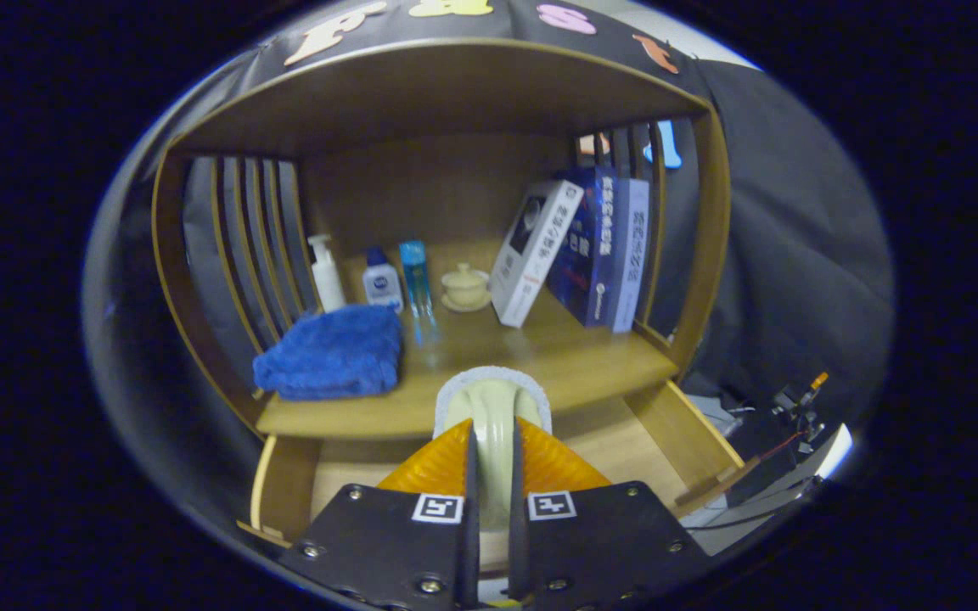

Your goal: Pull open the drawer, take out the items inside it, and place them on the countertop above the cabinet.

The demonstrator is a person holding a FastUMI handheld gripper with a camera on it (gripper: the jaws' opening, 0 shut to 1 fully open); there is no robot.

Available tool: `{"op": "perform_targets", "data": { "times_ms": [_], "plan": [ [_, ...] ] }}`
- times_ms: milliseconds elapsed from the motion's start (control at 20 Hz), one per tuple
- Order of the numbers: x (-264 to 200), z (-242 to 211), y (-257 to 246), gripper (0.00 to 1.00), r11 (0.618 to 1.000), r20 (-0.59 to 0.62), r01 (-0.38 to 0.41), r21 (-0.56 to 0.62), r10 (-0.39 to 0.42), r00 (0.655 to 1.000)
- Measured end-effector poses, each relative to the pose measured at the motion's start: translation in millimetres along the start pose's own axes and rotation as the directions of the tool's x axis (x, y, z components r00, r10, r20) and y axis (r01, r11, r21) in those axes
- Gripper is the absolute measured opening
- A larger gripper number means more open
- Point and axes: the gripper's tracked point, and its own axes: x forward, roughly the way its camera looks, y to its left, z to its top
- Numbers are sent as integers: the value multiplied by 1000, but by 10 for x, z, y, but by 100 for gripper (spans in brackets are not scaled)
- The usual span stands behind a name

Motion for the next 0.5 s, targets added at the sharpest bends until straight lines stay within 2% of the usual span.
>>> {"op": "perform_targets", "data": {
  "times_ms": [350,500],
  "plan": [
    [792,314,165,14,999,42,-24,27,23,999],
    [1106,304,182,14,1000,28,-12,-9,12,1000]
  ]
}}
